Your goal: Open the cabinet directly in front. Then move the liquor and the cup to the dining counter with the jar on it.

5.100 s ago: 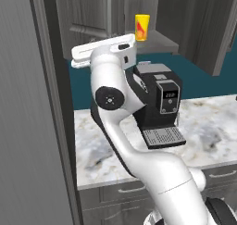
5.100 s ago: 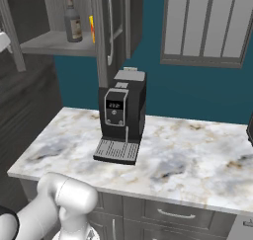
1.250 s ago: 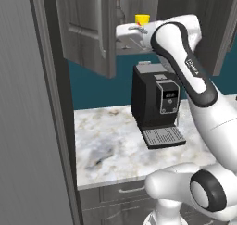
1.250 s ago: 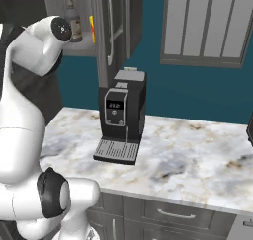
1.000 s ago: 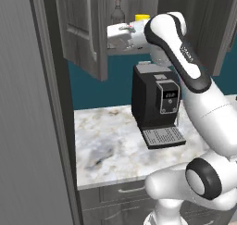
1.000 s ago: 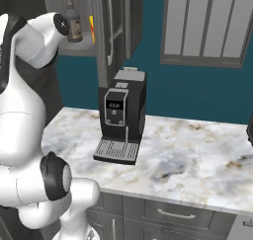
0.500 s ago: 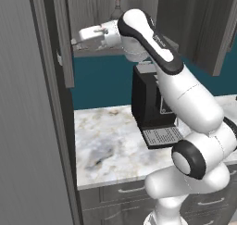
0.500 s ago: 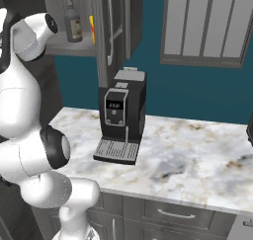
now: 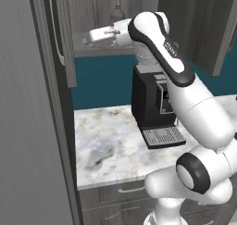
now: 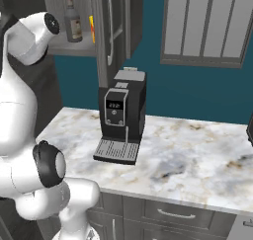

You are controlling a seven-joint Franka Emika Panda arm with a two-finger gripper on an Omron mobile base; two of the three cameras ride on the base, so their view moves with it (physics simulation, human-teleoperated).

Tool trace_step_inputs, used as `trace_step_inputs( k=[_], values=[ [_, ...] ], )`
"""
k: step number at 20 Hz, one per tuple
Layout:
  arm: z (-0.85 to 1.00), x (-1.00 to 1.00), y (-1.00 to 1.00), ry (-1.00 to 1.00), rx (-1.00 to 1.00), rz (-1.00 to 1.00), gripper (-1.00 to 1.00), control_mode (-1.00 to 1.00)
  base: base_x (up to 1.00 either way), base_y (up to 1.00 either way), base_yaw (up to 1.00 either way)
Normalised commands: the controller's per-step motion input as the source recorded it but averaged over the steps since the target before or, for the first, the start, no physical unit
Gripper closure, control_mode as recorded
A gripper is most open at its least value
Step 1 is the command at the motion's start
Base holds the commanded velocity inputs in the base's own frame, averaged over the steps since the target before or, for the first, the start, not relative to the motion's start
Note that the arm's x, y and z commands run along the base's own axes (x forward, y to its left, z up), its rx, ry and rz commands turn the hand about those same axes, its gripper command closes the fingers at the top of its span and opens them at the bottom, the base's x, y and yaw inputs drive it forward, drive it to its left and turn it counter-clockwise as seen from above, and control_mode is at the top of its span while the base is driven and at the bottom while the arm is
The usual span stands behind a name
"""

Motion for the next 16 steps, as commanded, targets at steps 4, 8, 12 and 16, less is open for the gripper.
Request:
trace_step_inputs(
  k=[4, 8, 12, 16],
  values=[
    [0.00, -0.71, -0.73, -0.15, -0.02, -0.51, -1.00, -1.00, 0.00, 0.00, 0.00],
    [0.03, -0.52, -0.78, -0.12, -0.06, -0.56, -1.00, -1.00, 0.00, 0.00, 0.00],
    [0.32, -0.19, -0.72, 0.03, -0.02, -0.60, -1.00, -1.00, 0.00, 0.00, 0.00],
    [0.51, -0.09, -0.47, 0.06, -0.06, -0.44, -1.00, -1.00, 0.00, 0.00, 0.00]
  ],
)
